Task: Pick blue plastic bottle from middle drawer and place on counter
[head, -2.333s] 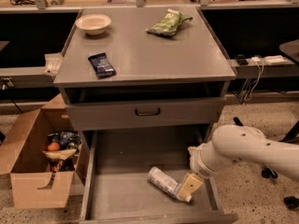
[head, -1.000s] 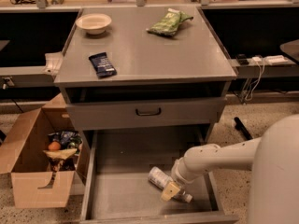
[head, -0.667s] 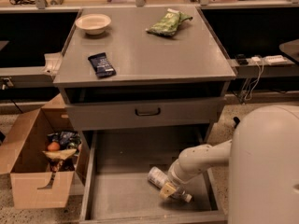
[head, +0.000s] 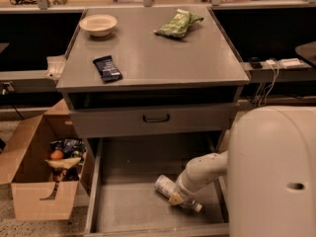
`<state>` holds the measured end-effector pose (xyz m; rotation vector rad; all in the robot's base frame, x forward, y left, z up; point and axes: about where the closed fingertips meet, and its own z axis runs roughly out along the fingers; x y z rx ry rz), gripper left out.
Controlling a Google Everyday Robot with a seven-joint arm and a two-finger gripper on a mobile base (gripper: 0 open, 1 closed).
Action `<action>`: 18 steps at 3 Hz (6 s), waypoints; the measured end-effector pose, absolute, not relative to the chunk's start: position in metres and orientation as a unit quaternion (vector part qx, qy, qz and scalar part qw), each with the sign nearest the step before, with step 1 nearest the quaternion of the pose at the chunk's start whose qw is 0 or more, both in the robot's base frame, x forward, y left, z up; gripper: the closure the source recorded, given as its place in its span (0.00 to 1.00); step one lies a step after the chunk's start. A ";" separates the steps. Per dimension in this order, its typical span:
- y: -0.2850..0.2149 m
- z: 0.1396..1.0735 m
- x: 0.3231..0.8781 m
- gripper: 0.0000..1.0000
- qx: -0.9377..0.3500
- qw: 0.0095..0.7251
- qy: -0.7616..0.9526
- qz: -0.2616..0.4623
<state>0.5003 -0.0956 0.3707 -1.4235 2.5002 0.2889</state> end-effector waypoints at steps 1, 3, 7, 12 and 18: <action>-0.098 0.424 0.515 0.96 -0.490 0.190 0.845 0.102; -0.093 0.613 0.568 1.00 -0.463 0.344 0.791 0.203; -0.123 0.754 0.541 1.00 -0.513 0.447 0.709 0.184; -0.123 0.947 0.660 1.00 -0.492 0.515 0.693 0.112; -0.064 0.870 0.802 0.50 -0.396 0.388 0.821 0.133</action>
Offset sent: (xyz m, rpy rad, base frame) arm 0.0402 -0.0974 0.3242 0.4746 -0.3724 0.1438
